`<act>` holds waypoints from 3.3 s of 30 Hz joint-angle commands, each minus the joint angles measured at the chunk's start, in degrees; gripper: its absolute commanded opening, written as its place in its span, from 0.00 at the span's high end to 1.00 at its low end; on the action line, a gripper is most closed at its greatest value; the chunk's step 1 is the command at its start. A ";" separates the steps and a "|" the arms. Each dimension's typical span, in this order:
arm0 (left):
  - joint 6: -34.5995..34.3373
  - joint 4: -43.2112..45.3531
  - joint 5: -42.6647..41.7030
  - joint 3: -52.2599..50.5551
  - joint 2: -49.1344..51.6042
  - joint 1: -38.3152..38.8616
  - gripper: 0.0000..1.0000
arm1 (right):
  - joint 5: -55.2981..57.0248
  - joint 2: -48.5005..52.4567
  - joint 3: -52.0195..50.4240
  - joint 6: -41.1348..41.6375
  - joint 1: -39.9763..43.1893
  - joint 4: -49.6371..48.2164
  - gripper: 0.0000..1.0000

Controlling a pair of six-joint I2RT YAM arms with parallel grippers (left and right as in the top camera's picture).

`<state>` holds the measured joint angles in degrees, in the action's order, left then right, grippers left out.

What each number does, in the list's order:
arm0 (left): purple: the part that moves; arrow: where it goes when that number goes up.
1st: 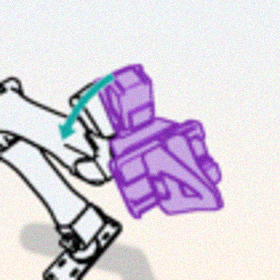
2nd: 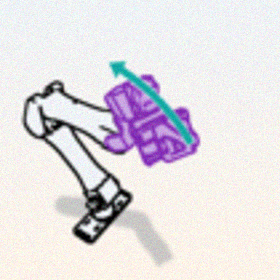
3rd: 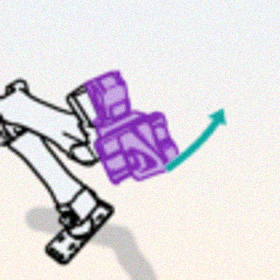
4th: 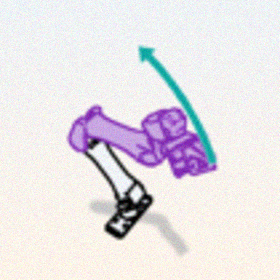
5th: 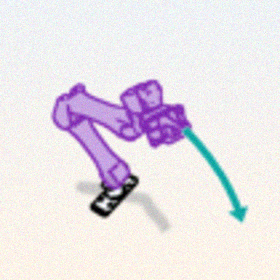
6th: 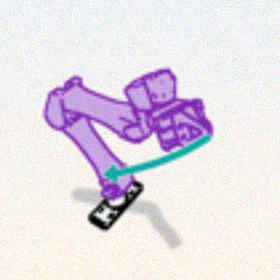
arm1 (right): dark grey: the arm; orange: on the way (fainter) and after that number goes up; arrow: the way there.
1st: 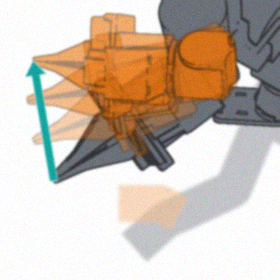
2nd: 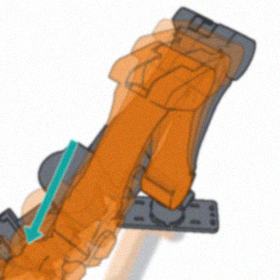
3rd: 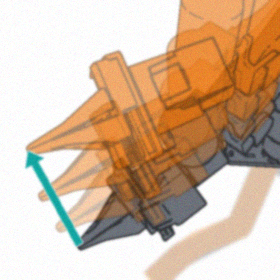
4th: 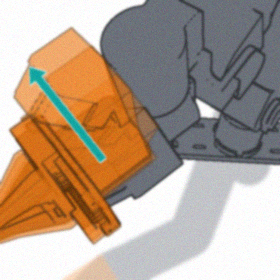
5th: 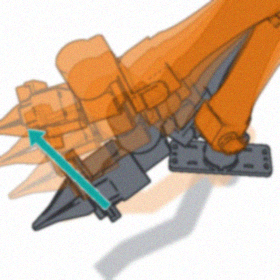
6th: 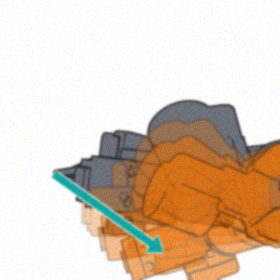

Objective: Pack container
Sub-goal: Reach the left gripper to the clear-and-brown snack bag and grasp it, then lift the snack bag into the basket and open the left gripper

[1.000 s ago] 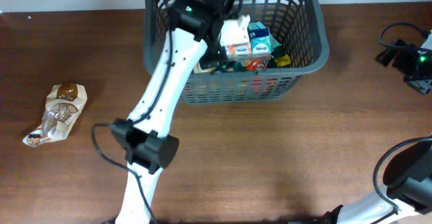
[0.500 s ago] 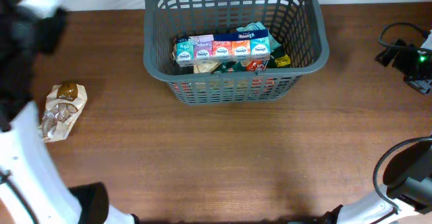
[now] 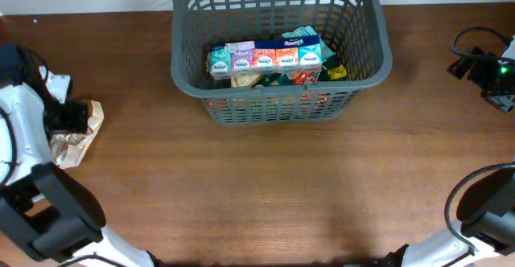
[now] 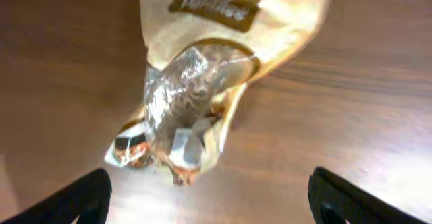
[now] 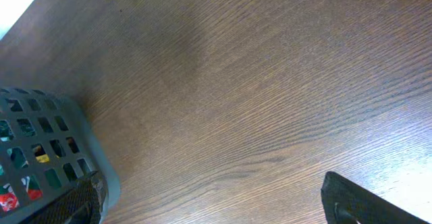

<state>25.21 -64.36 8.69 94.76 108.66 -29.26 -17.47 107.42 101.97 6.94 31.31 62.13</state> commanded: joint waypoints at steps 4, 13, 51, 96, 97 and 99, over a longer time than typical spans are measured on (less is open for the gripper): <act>-1.16 5.27 0.72 -1.09 4.42 -3.65 0.08 | -0.28 -0.85 -0.31 0.00 -0.15 -0.04 0.01; 1.92 7.34 -0.98 -1.09 12.74 -4.61 0.07 | -0.28 -0.85 -0.31 0.02 -0.15 -0.07 0.01; 1.68 -7.52 -11.58 57.11 2.69 11.80 0.98 | -0.28 -0.85 -0.31 0.00 -0.15 -0.04 0.01; 6.32 -7.21 -6.91 65.42 14.43 47.19 0.01 | -0.28 -0.85 -0.31 0.00 -0.15 -0.07 0.01; 4.92 -8.24 -4.07 66.31 12.28 47.17 0.01 | -0.28 -0.85 -0.31 0.00 -0.15 -0.04 0.01; 3.45 -10.49 1.33 67.17 7.78 46.80 0.01 | -0.28 -0.85 -0.31 0.00 -0.15 -0.04 0.01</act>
<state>35.09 -72.69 -0.38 157.45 128.95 17.93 -17.47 107.42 101.97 6.92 31.31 62.13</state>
